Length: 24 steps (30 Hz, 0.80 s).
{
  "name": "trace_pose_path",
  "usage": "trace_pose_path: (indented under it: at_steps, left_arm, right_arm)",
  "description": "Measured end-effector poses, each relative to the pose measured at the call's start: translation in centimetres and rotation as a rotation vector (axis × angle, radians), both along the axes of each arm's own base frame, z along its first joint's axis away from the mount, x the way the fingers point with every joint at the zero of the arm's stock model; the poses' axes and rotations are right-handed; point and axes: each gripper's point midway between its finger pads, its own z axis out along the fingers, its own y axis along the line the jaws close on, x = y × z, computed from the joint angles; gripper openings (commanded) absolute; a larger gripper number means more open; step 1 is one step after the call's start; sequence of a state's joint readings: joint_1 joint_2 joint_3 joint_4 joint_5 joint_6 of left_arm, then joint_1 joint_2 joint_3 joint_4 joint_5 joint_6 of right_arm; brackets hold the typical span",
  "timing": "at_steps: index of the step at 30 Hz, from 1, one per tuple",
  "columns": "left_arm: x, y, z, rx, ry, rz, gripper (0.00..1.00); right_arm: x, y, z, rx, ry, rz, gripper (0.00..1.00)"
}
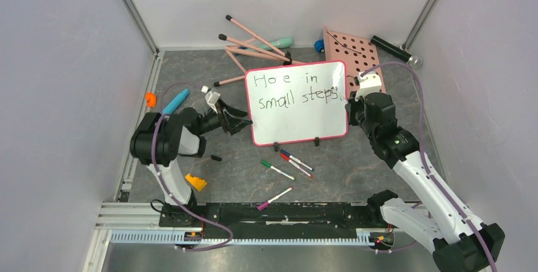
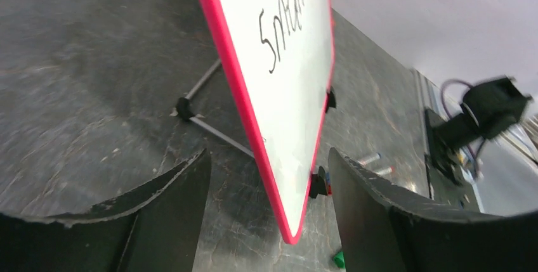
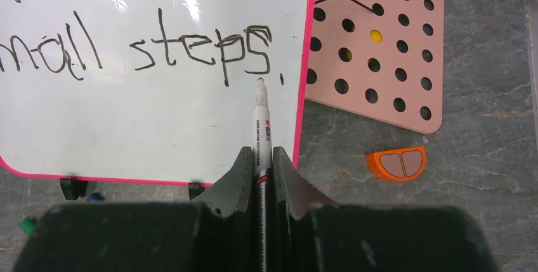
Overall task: Write a sentence on the whiteboard
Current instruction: Close the whiteboard marker at the center of the board.
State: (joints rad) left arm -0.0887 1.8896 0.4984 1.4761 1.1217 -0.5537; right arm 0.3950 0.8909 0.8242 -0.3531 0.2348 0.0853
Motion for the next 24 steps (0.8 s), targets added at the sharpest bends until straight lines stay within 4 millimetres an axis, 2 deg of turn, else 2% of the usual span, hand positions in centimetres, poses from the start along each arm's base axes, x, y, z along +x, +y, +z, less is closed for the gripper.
trace_pose_path:
  at_steps: [7,10,16,19,24]
  left_arm:
    - [-0.7,3.3,2.9,-0.042,-0.042,0.360,0.91]
    - [-0.7,4.8,4.5,-0.068,-0.081,0.482,0.89]
    - [-0.7,6.9,8.5,-0.089,-0.138,0.632,0.84]
    - [-0.9,7.7,10.5,-0.069,-0.137,0.691,0.89]
    - [-1.0,8.4,12.9,0.010,-0.021,0.750,0.94]
  right_arm:
    - [-0.1,0.5,-0.2,0.011,0.005,0.024,0.00]
    - [-0.1,0.7,-0.1,0.018,0.003,0.037,0.00]
    - [-0.2,1.3,-0.1,0.031,0.008,0.069,0.00]
    - [-0.3,1.6,-0.1,0.038,0.010,0.080,0.00]
    - [-0.4,2.1,-0.1,0.051,0.015,0.106,0.00]
